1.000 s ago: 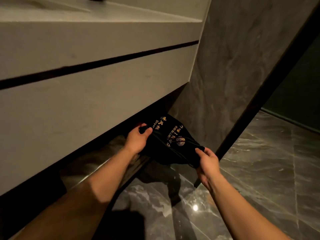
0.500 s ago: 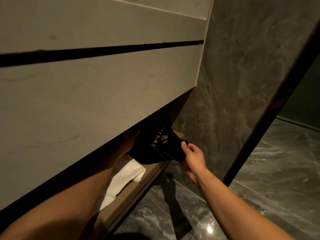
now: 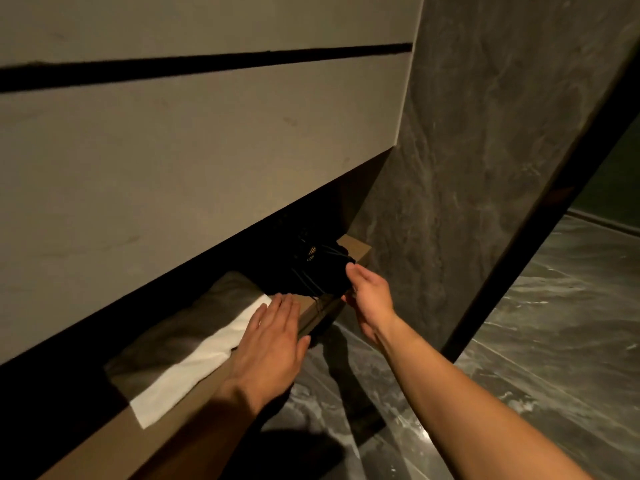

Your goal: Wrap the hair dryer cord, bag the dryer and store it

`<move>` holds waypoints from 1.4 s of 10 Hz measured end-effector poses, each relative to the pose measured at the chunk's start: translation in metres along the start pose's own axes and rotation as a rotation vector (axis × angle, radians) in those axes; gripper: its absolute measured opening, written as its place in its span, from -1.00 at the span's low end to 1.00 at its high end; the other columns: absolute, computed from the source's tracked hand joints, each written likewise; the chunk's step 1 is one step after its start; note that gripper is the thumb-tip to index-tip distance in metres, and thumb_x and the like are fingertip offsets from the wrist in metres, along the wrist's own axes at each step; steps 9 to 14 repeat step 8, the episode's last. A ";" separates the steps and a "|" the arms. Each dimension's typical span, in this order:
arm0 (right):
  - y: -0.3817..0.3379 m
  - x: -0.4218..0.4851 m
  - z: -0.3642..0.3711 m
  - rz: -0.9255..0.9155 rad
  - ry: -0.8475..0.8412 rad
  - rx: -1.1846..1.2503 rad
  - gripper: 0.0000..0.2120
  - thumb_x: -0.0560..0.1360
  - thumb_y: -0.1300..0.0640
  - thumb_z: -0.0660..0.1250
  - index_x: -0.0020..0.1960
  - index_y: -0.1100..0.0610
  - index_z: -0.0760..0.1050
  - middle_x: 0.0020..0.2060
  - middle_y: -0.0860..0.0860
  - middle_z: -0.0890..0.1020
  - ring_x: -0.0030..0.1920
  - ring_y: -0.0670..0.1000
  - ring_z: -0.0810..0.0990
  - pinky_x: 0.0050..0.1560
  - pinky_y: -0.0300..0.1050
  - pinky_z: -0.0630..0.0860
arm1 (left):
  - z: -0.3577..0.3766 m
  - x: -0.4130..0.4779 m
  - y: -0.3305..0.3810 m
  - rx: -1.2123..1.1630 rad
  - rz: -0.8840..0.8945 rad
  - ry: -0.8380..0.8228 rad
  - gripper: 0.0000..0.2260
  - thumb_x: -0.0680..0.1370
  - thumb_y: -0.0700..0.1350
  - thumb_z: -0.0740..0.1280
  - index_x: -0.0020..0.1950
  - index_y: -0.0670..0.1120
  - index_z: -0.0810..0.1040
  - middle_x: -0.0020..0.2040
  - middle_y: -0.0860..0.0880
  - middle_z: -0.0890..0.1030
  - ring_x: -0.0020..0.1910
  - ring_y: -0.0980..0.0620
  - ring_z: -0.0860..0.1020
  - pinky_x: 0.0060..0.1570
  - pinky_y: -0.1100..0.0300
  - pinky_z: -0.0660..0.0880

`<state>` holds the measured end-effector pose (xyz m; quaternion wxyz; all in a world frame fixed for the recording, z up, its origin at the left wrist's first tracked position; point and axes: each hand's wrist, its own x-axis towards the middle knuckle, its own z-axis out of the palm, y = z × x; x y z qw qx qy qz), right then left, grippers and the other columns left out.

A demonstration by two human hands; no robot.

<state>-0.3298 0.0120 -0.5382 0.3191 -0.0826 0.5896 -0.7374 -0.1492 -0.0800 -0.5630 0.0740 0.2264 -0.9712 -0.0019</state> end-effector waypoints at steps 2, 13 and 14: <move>0.000 0.004 0.012 -0.033 -0.054 -0.135 -0.59 0.69 0.14 0.32 0.49 0.28 0.47 0.34 0.19 0.64 0.38 0.12 0.59 0.47 0.08 0.47 | -0.001 0.003 -0.001 -0.034 -0.022 -0.018 -0.37 0.60 0.24 -0.05 0.57 -0.09 0.19 0.57 -0.10 0.29 0.57 -0.06 0.19 0.55 -0.01 0.06; -0.120 -0.192 -0.060 0.183 -0.004 -0.939 -0.50 0.70 -0.05 0.25 0.56 0.16 0.40 0.49 0.16 0.52 0.44 0.16 0.52 0.42 -0.10 0.41 | -0.180 -0.090 0.052 -0.481 -0.324 -0.497 -0.51 0.65 0.11 0.12 0.54 -0.04 0.25 0.52 -0.12 0.34 0.48 -0.12 0.34 0.49 0.02 0.25; -0.120 -0.192 -0.060 0.183 -0.004 -0.939 -0.50 0.70 -0.05 0.25 0.56 0.16 0.40 0.49 0.16 0.52 0.44 0.16 0.52 0.42 -0.10 0.41 | -0.180 -0.090 0.052 -0.481 -0.324 -0.497 -0.51 0.65 0.11 0.12 0.54 -0.04 0.25 0.52 -0.12 0.34 0.48 -0.12 0.34 0.49 0.02 0.25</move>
